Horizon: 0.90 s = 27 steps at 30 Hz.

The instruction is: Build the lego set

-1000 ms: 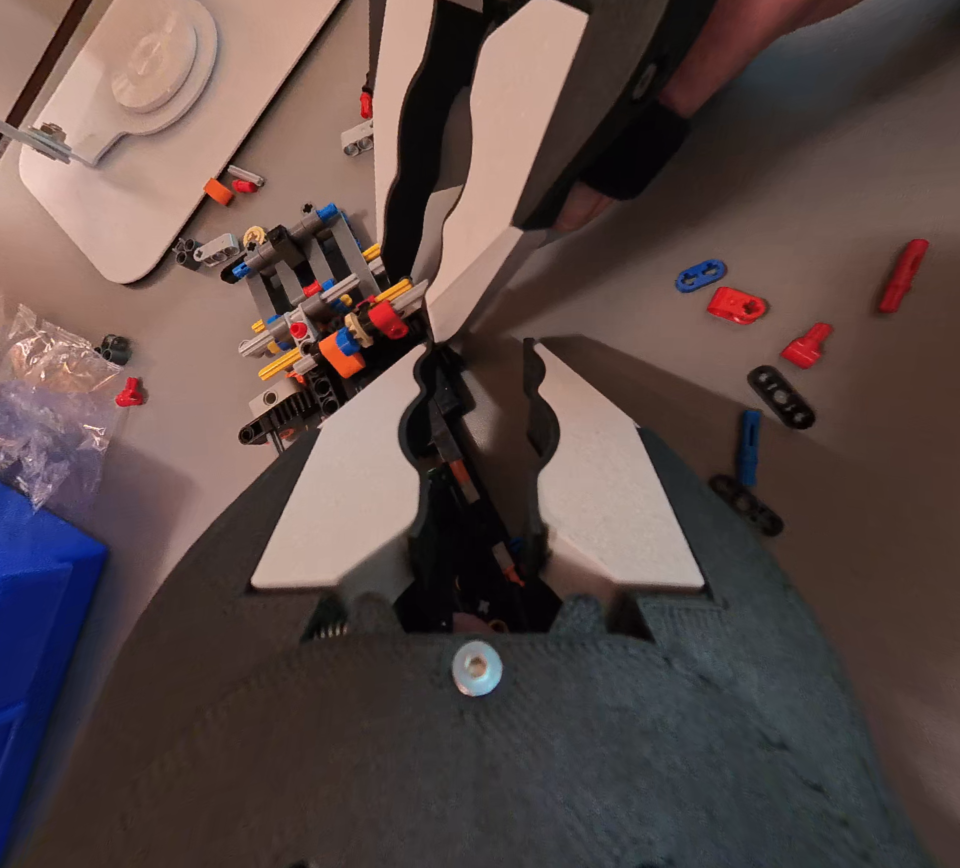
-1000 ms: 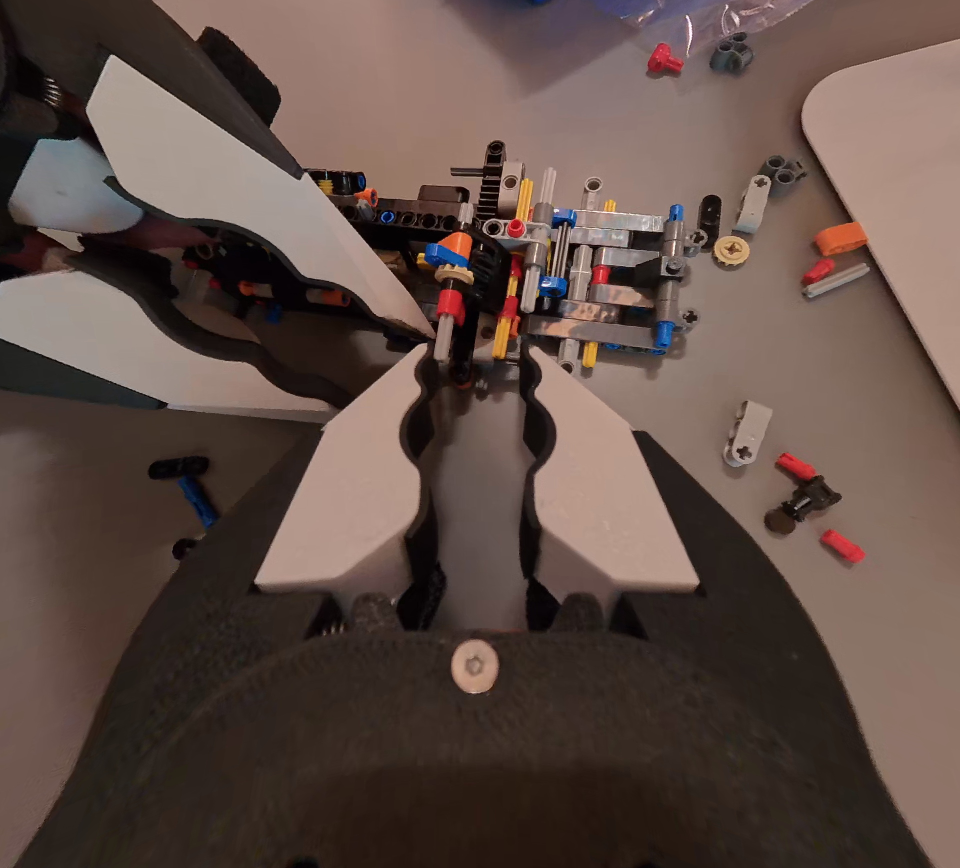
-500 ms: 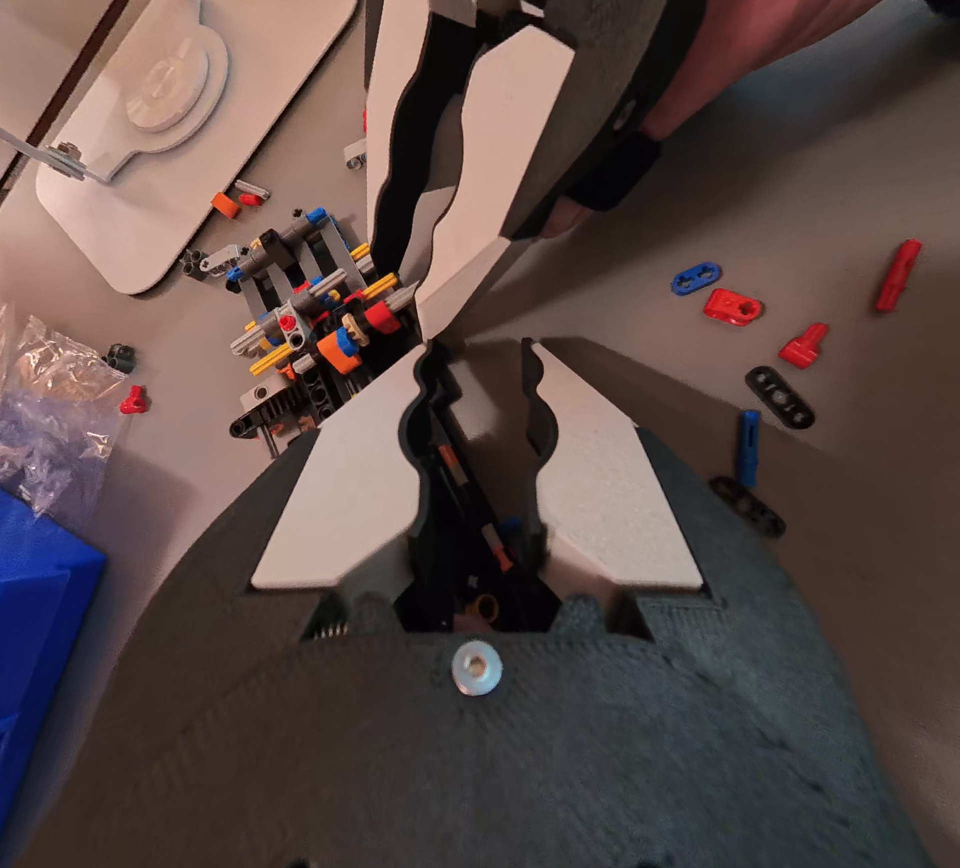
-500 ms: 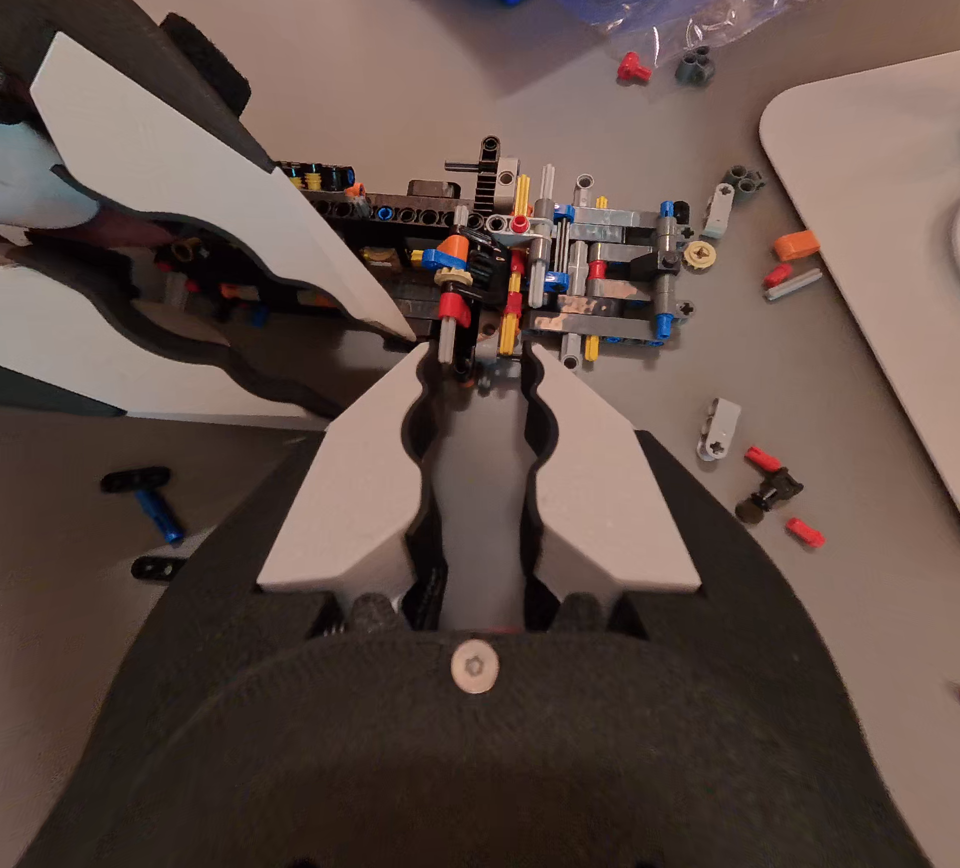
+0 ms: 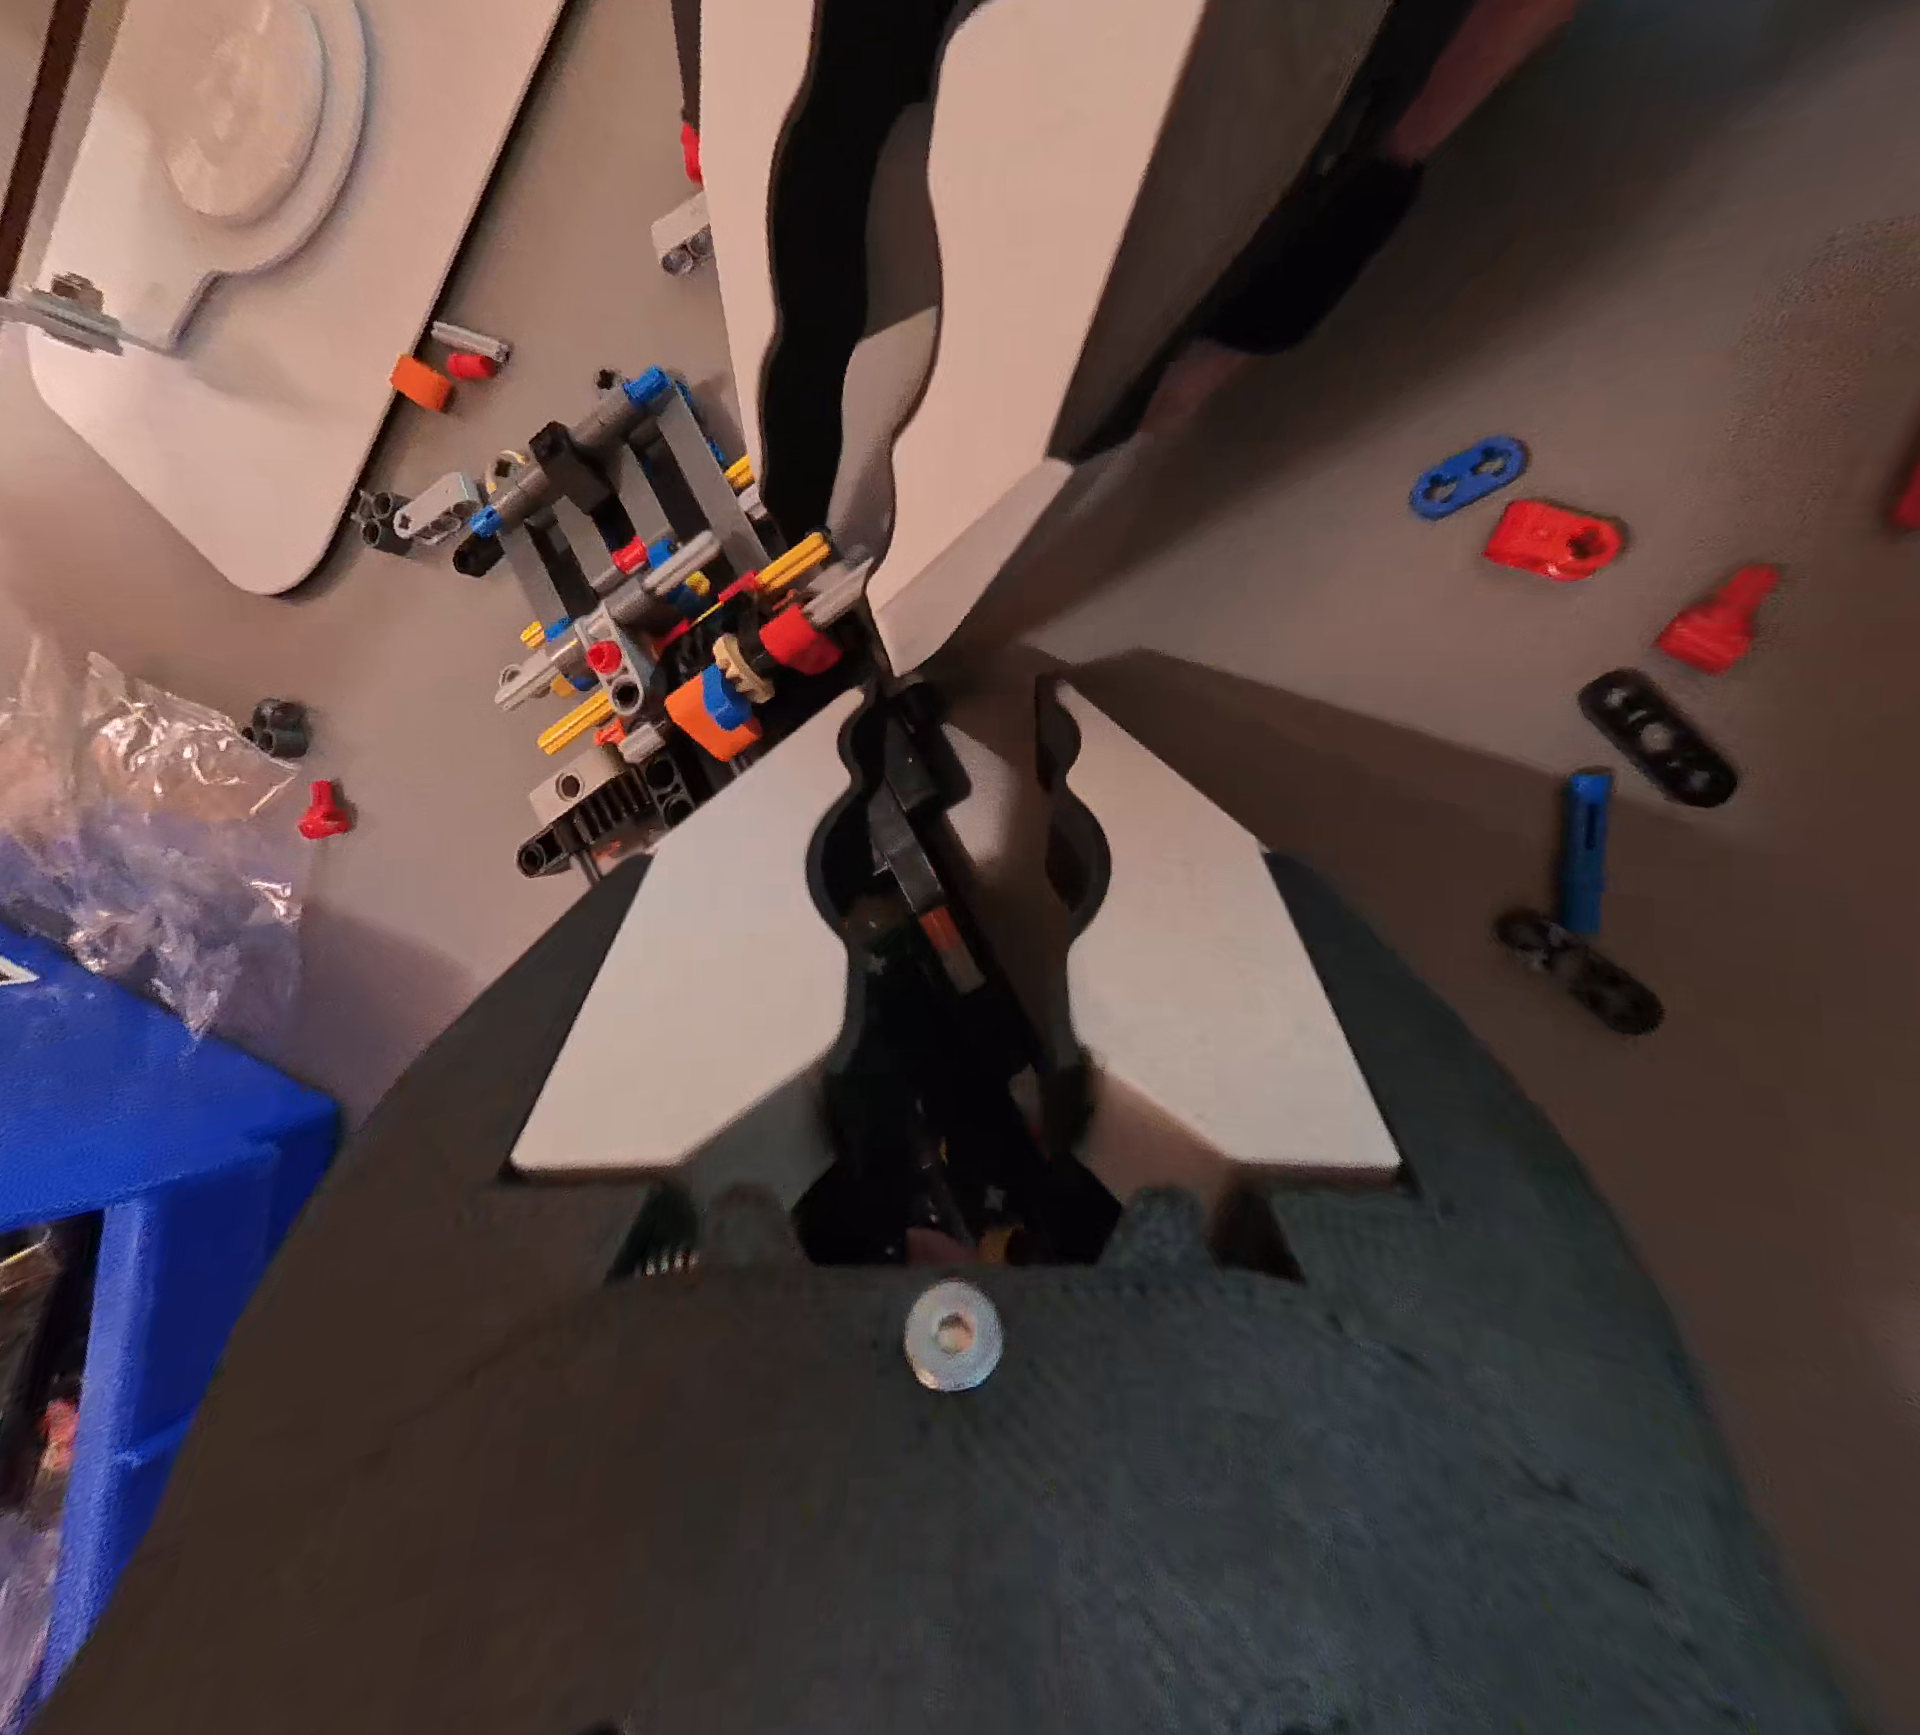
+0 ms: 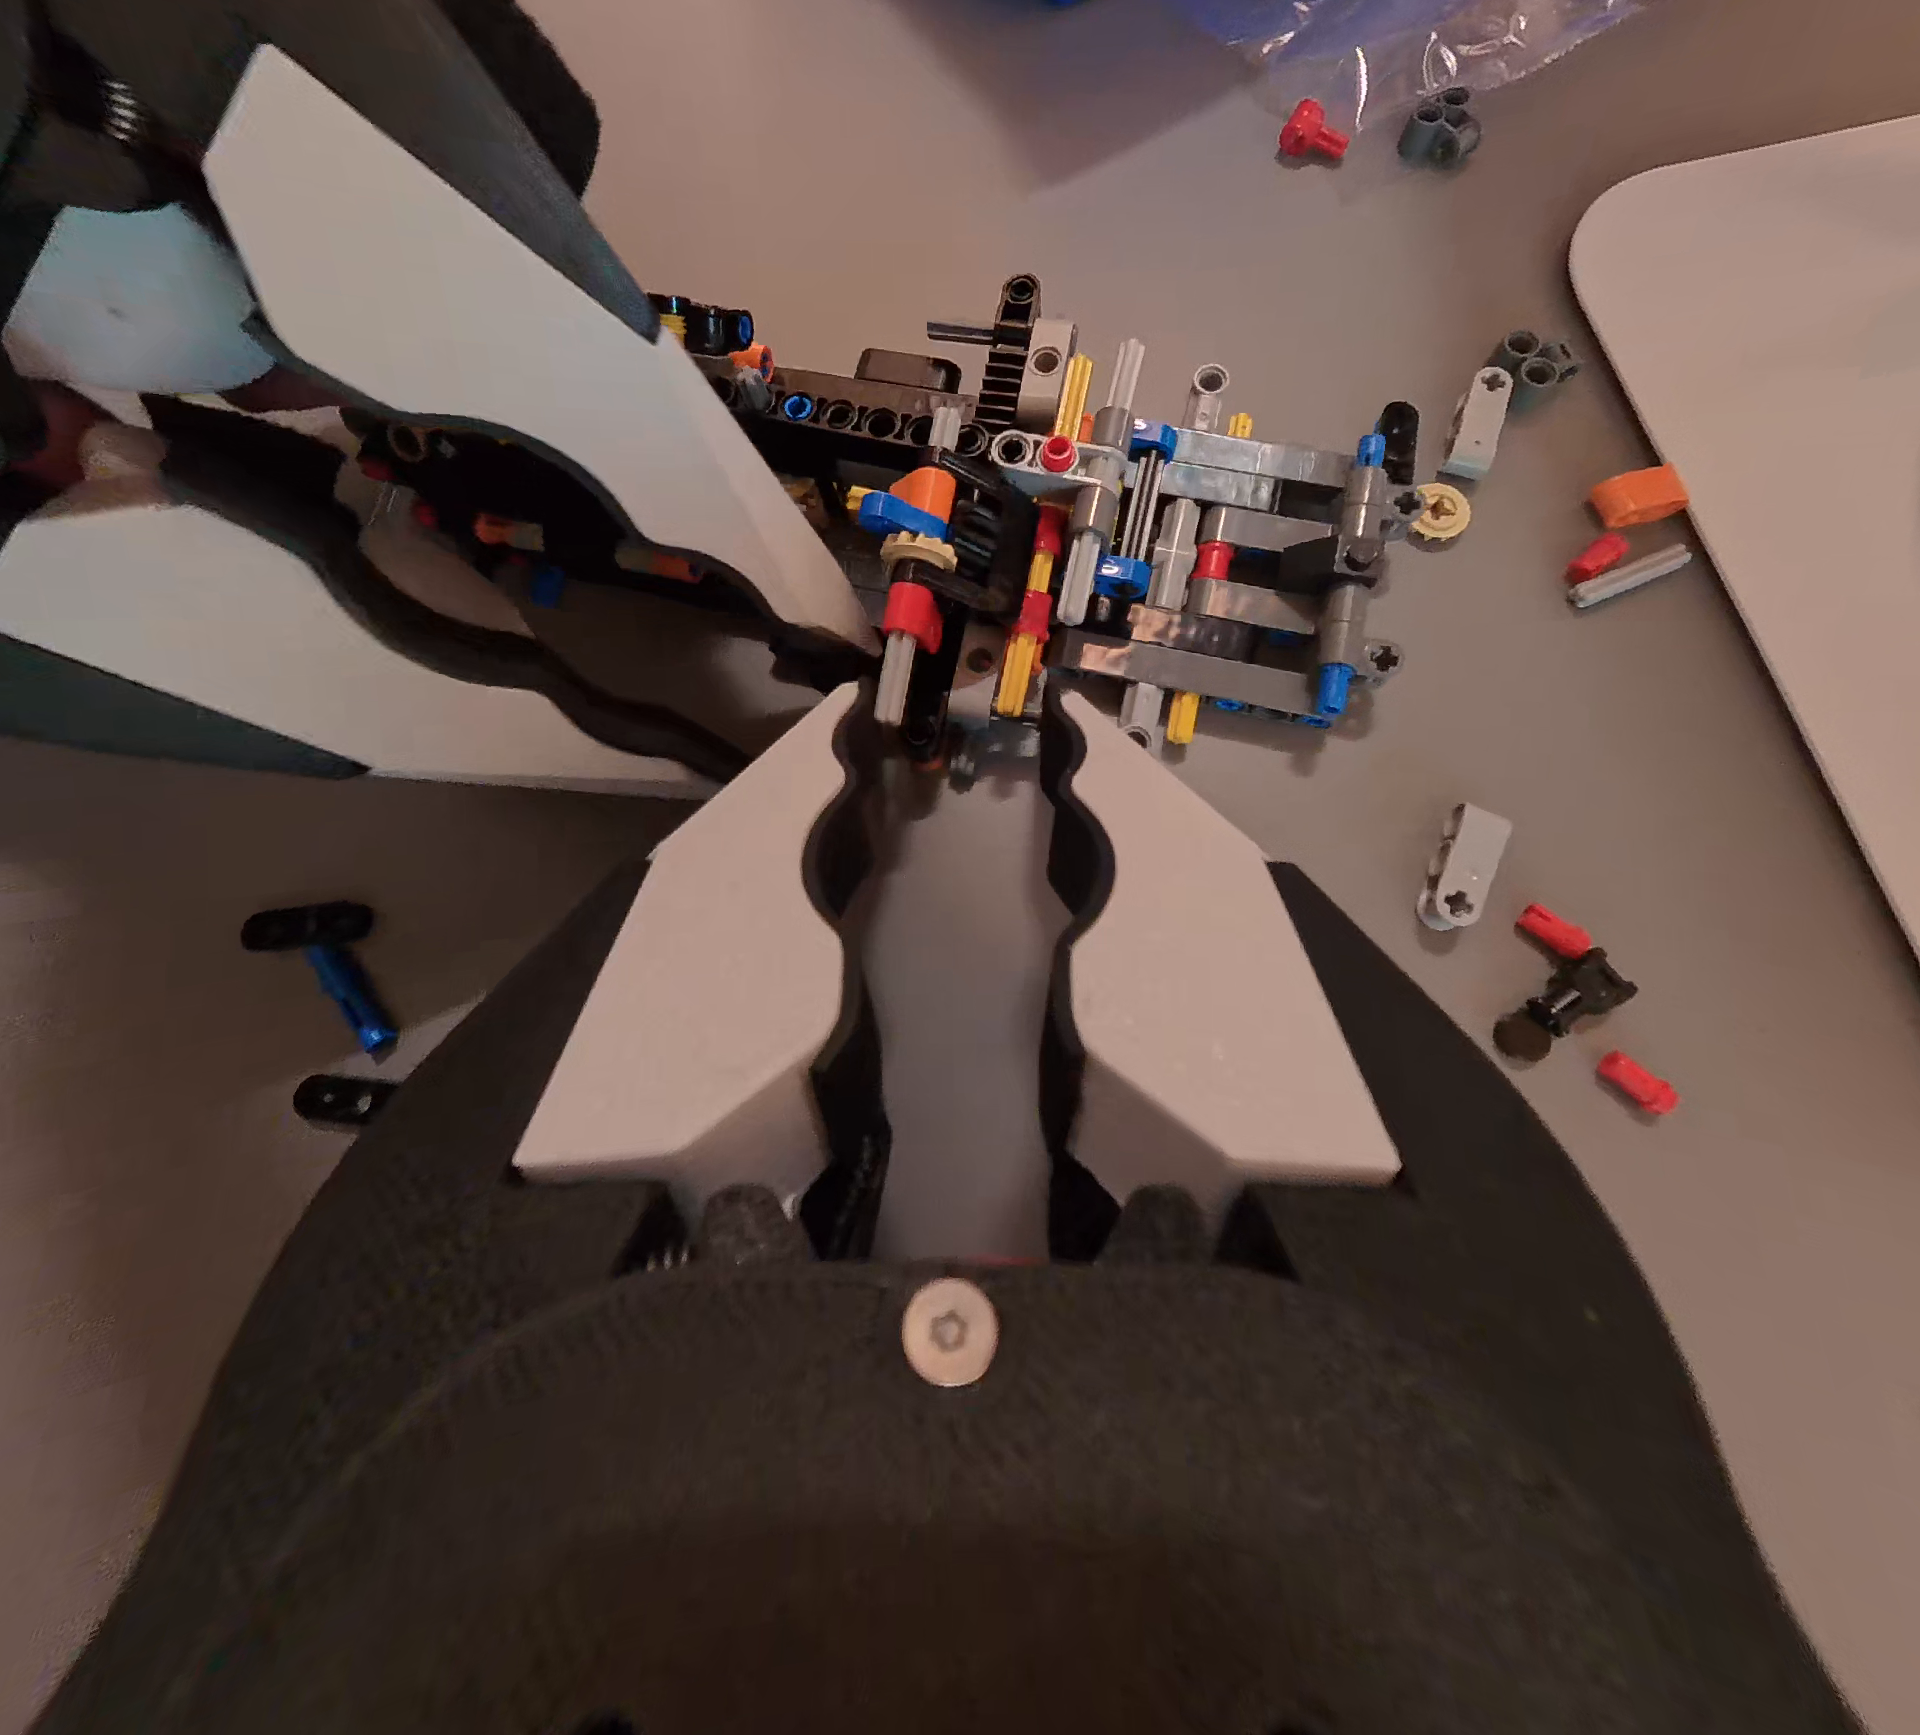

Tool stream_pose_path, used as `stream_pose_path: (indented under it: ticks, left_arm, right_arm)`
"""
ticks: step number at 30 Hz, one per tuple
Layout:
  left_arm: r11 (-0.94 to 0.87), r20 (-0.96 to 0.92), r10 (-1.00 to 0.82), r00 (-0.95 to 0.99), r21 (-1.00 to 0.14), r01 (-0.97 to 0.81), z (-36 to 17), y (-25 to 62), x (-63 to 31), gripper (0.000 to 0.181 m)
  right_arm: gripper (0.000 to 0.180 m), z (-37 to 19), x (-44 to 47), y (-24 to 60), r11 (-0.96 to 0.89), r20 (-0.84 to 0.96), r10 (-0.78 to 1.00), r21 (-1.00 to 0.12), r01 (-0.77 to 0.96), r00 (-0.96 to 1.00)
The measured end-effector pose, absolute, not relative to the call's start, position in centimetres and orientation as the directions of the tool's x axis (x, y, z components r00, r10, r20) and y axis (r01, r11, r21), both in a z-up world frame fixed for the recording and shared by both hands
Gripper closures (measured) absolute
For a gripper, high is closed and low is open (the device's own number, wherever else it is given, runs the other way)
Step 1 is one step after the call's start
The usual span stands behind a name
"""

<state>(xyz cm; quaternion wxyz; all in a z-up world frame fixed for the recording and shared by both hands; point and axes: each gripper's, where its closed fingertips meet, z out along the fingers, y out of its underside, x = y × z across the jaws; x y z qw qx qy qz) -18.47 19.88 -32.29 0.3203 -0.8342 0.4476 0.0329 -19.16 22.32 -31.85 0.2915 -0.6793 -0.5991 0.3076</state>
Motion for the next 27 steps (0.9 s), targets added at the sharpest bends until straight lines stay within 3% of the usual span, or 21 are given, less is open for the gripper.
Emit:
stream_pose_path:
  ticks: [13,15,17,21,27]
  left_arm:
    - [-0.415,-0.351,-0.708,0.613,-0.495,-0.763,-32.48,20.29,-18.88,0.164]
    - [-0.415,-0.352,-0.707,0.613,-0.496,-0.763,-32.48,20.29,-18.87,0.164]
    - [-0.413,-0.354,-0.706,0.613,-0.497,-0.763,-32.49,20.3,-18.79,0.165]
    - [-0.405,-0.362,-0.707,0.607,-0.496,-0.768,-32.5,20.31,-18.74,0.165]
    - [-0.394,-0.364,-0.71,0.602,-0.504,-0.769,-32.48,20.28,-18.67,0.166]
  right_arm:
    - [0.153,-31.81,-19.22,22.58,-0.077,0.017,0.99,-0.767,0.637,0.14]
    - [0.138,-31.7,-19.0,23.22,-0.096,0.03,0.982,-0.771,0.629,0.187]
    - [0.136,-31.7,-18.84,23.24,-0.109,0.026,0.979,-0.771,0.627,0.202]
    - [0.156,-32.09,-18.67,22.65,-0.075,0.077,0.977,-0.752,0.655,0.199]
    - [0.154,-32.02,-18.53,22.41,-0.144,0.007,0.974,-0.756,0.639,0.228]
